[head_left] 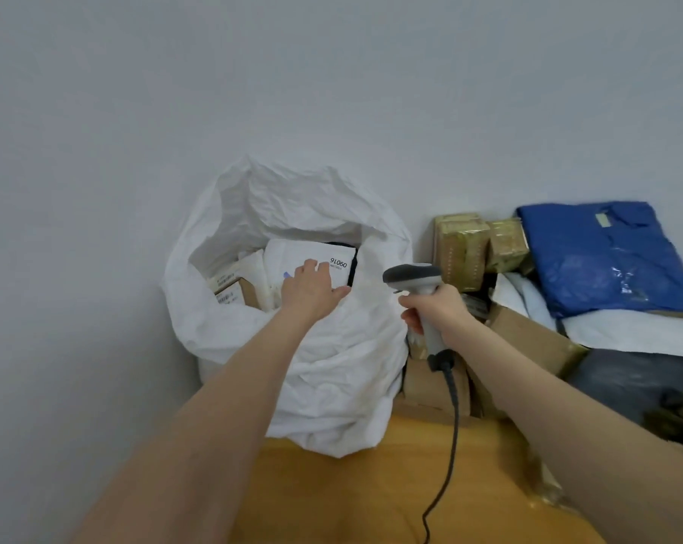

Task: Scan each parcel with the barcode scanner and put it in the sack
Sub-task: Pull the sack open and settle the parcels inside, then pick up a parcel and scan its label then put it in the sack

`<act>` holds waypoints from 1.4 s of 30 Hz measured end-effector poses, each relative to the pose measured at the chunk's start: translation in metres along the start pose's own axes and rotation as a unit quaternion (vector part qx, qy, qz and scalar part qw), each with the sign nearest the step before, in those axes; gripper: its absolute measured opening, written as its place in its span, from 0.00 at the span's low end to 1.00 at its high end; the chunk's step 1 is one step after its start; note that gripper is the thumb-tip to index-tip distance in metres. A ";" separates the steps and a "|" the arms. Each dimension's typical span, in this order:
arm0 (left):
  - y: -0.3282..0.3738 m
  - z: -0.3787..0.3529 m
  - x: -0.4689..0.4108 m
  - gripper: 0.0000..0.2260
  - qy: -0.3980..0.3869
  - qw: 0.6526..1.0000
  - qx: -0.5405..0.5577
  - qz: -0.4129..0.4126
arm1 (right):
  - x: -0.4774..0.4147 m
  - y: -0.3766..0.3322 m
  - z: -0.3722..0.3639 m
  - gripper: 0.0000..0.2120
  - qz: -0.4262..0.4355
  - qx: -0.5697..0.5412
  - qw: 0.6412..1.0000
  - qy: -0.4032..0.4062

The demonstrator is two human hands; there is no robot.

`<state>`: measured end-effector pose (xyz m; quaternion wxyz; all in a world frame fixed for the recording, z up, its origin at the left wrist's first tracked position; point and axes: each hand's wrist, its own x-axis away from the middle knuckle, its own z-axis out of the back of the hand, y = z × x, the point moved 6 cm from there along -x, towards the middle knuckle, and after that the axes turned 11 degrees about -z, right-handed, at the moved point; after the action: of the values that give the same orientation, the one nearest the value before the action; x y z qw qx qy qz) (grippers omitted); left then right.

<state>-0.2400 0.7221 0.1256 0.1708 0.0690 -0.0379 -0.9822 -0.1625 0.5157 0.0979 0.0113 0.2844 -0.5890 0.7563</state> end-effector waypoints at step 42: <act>0.291 -0.223 -0.113 0.39 -0.195 0.885 0.417 0.075 | -0.106 0.145 0.313 0.06 -0.244 -0.226 0.941 0.066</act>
<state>-0.0054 0.4763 -0.0528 0.1882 -0.0618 -0.4812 -0.8539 0.0054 0.2240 -0.0318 0.2990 0.3586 -0.6550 0.5942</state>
